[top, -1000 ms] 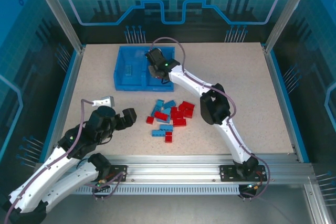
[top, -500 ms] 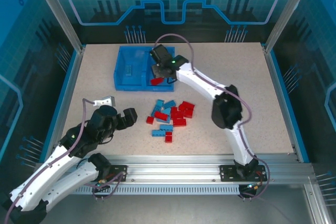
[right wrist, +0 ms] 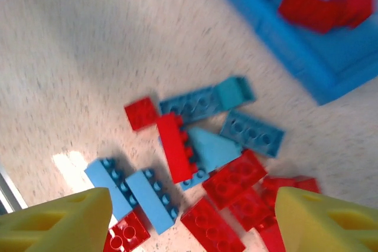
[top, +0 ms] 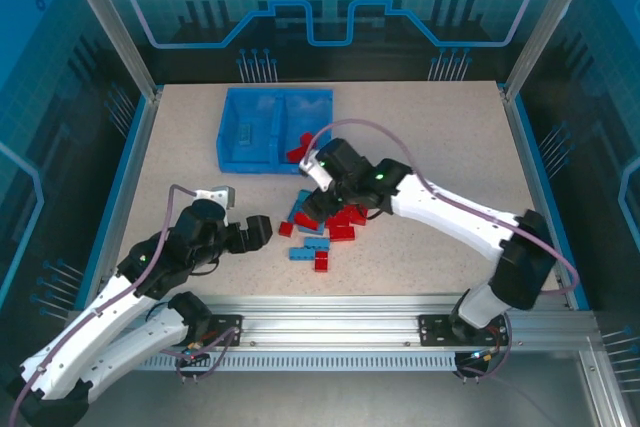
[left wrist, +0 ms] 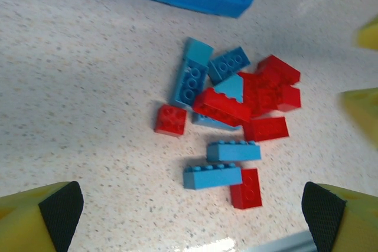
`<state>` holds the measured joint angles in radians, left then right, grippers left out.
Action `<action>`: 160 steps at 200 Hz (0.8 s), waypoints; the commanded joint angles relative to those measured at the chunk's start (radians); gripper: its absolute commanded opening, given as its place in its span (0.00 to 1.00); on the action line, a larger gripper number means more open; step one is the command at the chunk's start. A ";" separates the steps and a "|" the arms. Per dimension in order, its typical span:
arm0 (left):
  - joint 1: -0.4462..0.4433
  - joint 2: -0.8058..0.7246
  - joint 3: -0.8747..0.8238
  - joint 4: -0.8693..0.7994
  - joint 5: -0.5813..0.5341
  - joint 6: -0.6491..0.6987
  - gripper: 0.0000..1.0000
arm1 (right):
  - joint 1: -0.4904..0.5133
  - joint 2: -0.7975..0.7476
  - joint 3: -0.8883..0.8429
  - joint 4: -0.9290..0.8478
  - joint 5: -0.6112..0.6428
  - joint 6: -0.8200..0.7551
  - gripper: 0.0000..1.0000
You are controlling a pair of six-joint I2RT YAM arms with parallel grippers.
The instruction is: Sort the legos into containers by color
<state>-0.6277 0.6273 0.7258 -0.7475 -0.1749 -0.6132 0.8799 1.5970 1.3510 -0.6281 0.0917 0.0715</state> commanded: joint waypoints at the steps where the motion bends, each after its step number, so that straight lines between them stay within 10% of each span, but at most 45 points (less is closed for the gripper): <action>1: -0.006 -0.005 -0.022 0.032 0.100 0.031 0.99 | 0.029 0.118 0.038 -0.039 -0.039 -0.062 0.77; 54: -0.006 -0.038 -0.039 -0.017 0.077 0.000 0.99 | 0.036 0.363 0.145 -0.018 0.046 -0.069 0.77; 160: -0.006 -0.041 -0.057 -0.004 0.060 -0.027 0.99 | 0.036 0.295 0.096 0.028 0.068 -0.011 0.13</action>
<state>-0.6285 0.5880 0.6815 -0.7567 -0.1162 -0.6224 0.9092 1.9896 1.4689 -0.6125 0.1413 0.0399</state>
